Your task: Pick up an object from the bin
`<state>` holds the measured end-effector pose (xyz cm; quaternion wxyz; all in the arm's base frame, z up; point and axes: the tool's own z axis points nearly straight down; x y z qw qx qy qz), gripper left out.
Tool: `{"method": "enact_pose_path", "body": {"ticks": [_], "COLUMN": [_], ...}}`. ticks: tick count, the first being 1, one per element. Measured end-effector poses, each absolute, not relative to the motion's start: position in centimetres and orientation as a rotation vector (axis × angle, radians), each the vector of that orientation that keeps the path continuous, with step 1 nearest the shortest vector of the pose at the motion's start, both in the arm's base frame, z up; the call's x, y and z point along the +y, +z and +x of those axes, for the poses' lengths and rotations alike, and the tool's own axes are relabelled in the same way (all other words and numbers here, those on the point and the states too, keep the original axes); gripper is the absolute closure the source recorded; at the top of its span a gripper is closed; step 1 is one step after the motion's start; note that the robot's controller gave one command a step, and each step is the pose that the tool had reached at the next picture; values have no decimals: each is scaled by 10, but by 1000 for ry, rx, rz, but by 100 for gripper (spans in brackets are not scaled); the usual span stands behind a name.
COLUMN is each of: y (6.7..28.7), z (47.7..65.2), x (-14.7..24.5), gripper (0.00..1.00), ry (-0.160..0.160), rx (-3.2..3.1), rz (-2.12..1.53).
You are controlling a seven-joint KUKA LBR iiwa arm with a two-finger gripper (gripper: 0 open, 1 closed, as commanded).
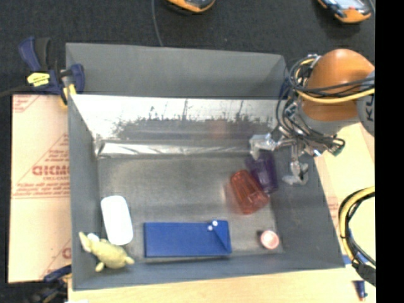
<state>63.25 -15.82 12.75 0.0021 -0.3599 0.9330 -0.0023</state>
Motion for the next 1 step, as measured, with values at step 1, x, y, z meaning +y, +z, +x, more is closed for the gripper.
{"method": "enact_pose_path", "body": {"ticks": [1], "y": [80], "z": [646], "x": [-127], "gripper": [0], "ry": [-11], "rx": [2660], "rz": [-1628]}}
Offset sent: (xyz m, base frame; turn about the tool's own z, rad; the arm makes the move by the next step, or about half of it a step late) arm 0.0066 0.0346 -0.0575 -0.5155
